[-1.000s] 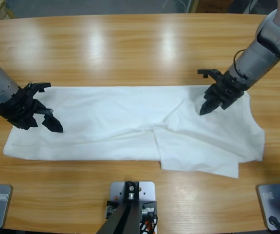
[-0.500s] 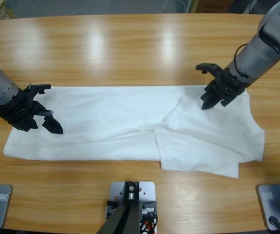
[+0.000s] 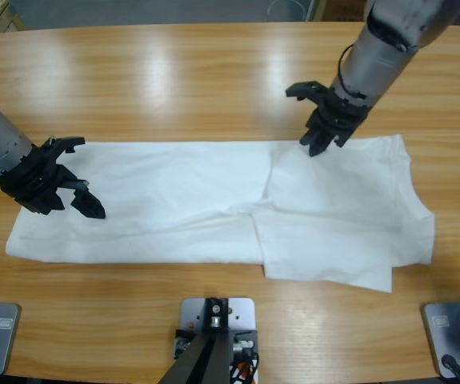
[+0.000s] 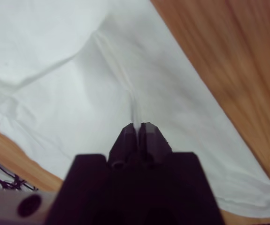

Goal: Fold clothes

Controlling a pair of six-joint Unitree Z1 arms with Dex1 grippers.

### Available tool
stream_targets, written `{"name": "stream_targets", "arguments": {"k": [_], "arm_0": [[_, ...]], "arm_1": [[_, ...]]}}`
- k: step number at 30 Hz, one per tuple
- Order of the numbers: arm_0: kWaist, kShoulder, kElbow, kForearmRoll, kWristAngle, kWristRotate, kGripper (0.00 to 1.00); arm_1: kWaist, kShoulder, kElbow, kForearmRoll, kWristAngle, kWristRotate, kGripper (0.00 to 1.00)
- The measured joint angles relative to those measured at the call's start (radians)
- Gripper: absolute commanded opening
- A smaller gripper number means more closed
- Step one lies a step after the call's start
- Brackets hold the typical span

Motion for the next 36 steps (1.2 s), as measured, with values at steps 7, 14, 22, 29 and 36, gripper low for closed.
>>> {"name": "stream_targets", "arguments": {"k": [7, 14, 22, 29, 36], "arm_0": [[0.001, 0.0, 0.007, -0.001, 0.0, -0.01, 1.0], [0.089, -0.145, 0.036, -0.015, 0.036, -0.046, 1.0], [0.388, -0.275, 0.067, -0.01, 0.082, -0.102, 0.977], [0.433, -0.15, 0.234, -0.196, -0.043, -0.101, 0.883], [0.456, -0.077, 0.288, -0.264, -0.075, -0.101, 0.895]], "arm_1": [[0.008, -0.022, 0.0, 0.003, -0.028, 0.028, 1.0], [0.009, -0.361, 0.012, 0.024, -0.141, 0.223, 1.0], [0.013, -0.576, 0.23, 0.013, -0.158, 0.352, 1.0], [0.014, -0.671, 0.368, -0.053, -0.158, 0.405, 1.0], [0.014, -0.678, 0.415, -0.109, -0.158, 0.434, 1.0]]}}
